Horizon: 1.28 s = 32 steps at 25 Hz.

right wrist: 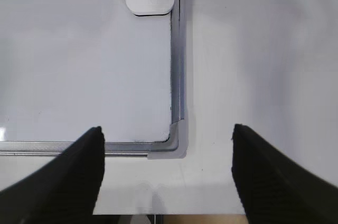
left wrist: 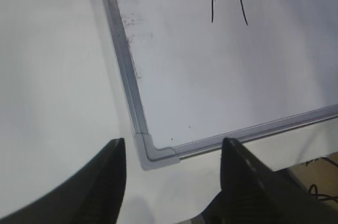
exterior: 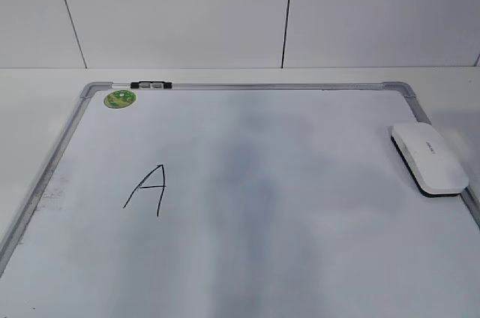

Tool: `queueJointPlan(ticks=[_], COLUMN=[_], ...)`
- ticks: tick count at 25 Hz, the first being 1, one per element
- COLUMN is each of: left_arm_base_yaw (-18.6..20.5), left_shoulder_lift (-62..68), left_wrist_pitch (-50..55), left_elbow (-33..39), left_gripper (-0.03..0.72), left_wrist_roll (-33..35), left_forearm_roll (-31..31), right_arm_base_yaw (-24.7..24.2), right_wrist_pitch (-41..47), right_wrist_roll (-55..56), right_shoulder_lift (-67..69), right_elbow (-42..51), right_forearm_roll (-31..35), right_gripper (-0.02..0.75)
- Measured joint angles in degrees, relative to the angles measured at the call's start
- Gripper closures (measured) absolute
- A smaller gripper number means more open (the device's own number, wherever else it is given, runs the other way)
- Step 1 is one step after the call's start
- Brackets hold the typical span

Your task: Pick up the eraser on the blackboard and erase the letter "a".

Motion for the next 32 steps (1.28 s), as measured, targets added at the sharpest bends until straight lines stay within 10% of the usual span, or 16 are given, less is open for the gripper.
queueJointPlan(ticks=[18, 32], left_arm_base_yaw=[0.0, 0.0], left_shoulder_lift=[-27.91, -30.54], left_wrist_pitch=[-2.89, -7.81], left_elbow=[22.64, 24.79], left_gripper=[0.26, 0.272], left_wrist_roll=[0.0, 0.0], left_forearm_roll=[1.18, 3.94], right_arm_base_yaw=[0.0, 0.0], right_wrist_pitch=[0.47, 0.6], right_wrist_roll=[0.3, -0.79], right_shoulder_lift=[-25.72, -32.34], right_elbow=[19.45, 20.78], right_forearm_roll=[1.15, -0.97], right_gripper=[0.146, 0.146])
